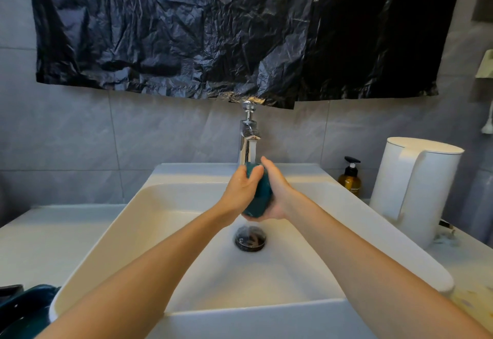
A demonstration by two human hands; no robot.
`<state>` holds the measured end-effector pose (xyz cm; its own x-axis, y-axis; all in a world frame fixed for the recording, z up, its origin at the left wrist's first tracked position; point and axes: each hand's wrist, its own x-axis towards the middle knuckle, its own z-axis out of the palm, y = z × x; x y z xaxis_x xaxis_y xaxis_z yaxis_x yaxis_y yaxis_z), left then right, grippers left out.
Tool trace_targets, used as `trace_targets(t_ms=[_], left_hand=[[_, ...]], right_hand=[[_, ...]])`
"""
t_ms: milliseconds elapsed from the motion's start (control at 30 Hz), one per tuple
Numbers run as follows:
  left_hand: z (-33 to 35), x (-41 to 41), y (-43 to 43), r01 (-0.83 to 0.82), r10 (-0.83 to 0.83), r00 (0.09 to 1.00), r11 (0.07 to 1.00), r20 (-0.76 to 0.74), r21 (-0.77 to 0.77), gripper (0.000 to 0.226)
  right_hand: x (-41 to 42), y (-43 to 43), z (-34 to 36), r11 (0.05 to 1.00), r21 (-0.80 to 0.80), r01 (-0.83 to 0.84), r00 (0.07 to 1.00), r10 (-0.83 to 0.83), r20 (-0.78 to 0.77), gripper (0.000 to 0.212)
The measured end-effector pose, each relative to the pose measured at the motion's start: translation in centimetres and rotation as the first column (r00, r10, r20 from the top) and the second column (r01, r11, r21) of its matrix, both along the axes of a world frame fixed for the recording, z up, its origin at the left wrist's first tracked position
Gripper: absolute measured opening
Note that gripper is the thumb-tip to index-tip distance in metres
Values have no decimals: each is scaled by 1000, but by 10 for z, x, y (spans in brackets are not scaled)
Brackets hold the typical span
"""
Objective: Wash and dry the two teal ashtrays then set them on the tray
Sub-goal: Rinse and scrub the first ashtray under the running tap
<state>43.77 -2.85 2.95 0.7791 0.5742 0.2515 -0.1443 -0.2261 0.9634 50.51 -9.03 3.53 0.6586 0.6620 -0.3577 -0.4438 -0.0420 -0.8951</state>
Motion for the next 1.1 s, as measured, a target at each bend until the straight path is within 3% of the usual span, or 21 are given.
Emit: trace_targets(t_ms=[133,200,267,367,467,533,633,767,867,933,1000,1100], left_hand=[[6,5,0,-93,95,995,994,33,-58,22],[9,8,8,-125,126,992,967,-10,-222,25],[9,15,16,-129,120,992,939,-46,-320,28],[-2,27,13,-124,120,992,962,-33,-243,33],[-12,20,4,-203,203,979,977,3,57,29],[-13,14,1,-231,229,973,953,33,198,28],[-11,19,4,-198,199,980,977,3,76,28],[-5,27,13,-61,54,998,953,-33,-298,35],[0,20,21,-54,13,993,935,-117,-349,36],[4,15,20,-48,26,997,943,-69,-329,33],[3,13,15,-31,31,1000,970,-7,-241,30],[-1,10,1,-43,58,993,988,102,-145,29]], right_hand=[[-18,17,-2,999,35,7,979,-14,203,37],[-15,31,-14,999,30,28,905,-38,424,39],[-13,34,-18,995,56,81,861,-98,499,36],[-11,26,-15,994,102,27,913,-66,402,47],[-6,21,-13,986,154,56,995,-69,77,34],[-3,16,-14,994,87,72,994,-78,75,29],[-6,14,-13,990,131,47,997,-54,46,33],[-9,24,-14,988,155,30,927,-85,366,53],[-9,25,-21,994,91,65,820,-105,562,29],[-7,26,-22,992,99,74,797,-119,592,25],[-8,30,-20,993,112,49,825,-103,555,25],[-7,21,-10,985,156,78,965,-113,235,28]])
